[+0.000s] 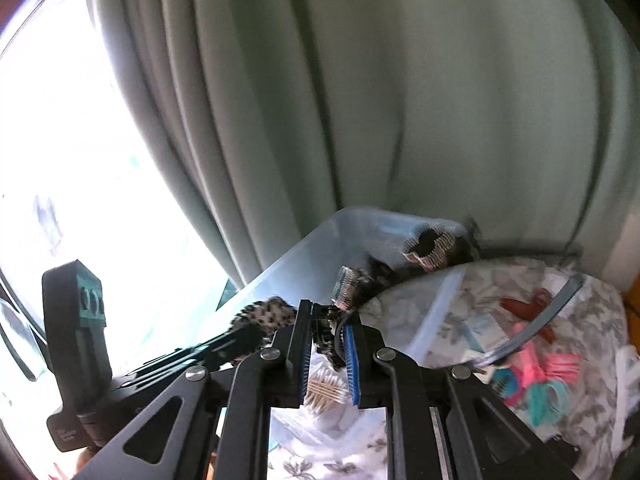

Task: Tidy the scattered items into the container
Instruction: 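Carry scrunchie and headband over the clear box and release both inside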

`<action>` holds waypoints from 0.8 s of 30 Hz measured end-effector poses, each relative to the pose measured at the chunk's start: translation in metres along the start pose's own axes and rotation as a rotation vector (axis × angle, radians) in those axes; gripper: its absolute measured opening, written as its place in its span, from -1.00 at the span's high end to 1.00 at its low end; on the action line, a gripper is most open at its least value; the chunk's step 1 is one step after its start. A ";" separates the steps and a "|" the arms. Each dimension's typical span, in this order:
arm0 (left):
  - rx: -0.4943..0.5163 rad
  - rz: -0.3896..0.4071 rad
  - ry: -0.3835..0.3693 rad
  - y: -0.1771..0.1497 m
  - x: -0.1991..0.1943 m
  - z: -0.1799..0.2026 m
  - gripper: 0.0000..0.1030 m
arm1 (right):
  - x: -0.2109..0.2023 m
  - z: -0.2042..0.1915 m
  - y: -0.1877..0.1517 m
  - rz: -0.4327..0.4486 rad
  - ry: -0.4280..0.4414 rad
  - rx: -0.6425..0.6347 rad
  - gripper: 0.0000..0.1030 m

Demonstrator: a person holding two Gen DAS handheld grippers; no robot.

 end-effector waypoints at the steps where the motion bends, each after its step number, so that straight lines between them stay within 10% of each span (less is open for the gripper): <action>1: -0.008 -0.005 0.004 0.000 0.003 -0.003 0.87 | 0.006 -0.004 -0.002 -0.007 0.005 -0.016 0.67; 24: 0.008 -0.027 0.065 -0.007 0.024 -0.010 0.71 | 0.050 -0.014 -0.010 -0.064 0.086 -0.110 0.43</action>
Point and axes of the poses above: each gripper's, at about its wrist camera, not at the fingertips, and x roughly the way its jaws point, z to its right, y to its top, the point moved 8 cm from there along x, roughly the way its jaws point, and after that the axes turned 8 degrees about z, right-handed, at the moved point
